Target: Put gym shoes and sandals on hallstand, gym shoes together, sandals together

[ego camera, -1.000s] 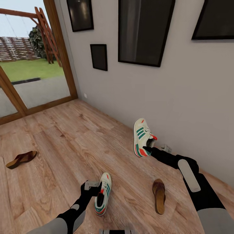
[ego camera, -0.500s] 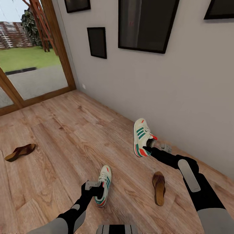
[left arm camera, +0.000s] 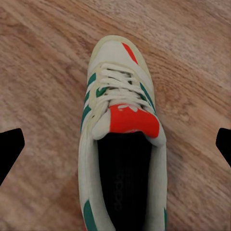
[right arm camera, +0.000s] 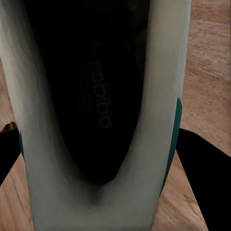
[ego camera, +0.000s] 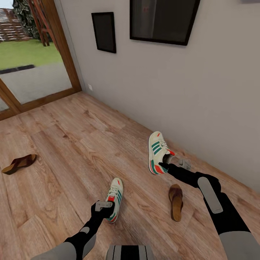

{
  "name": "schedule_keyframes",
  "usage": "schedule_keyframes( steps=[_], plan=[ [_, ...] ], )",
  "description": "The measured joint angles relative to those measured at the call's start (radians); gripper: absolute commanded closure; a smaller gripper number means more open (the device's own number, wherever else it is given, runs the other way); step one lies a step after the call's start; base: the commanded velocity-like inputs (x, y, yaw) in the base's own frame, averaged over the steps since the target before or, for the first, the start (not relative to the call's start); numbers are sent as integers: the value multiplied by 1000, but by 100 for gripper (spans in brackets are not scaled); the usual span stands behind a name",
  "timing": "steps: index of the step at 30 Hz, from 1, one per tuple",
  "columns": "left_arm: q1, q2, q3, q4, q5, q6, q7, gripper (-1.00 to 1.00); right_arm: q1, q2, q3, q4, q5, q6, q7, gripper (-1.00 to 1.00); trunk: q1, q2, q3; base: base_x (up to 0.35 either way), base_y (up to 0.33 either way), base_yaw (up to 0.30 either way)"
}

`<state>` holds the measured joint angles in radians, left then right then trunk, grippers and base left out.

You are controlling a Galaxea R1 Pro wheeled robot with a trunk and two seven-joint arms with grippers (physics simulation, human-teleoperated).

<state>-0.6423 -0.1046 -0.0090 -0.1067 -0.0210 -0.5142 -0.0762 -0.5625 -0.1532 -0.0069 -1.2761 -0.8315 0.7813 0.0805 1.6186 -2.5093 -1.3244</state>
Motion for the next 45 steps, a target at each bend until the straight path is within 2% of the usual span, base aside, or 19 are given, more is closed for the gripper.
schedule_keyframes(
  steps=[3,17,32,38,45],
  plan=[
    [0,0,0,0,0,0,0,-100,0,0,0,0,0,0,0,100,0,0,-1,0,0,-5],
    [0,-1,0,0,0,1,0,-100,0,0,0,0,2,0,0,100,6,-3,-74,0,0,0],
    [0,-1,0,0,0,1,0,-100,0,0,0,-1,0,0,0,100,6,-3,-84,0,0,-73],
    [0,-1,0,0,0,1,0,-100,0,0,0,0,2,-1,0,100,9,-5,-113,0,0,32],
    [0,-1,0,0,0,1,0,-100,0,0,0,0,0,-1,0,100,9,-5,-115,0,0,5]
  ],
)
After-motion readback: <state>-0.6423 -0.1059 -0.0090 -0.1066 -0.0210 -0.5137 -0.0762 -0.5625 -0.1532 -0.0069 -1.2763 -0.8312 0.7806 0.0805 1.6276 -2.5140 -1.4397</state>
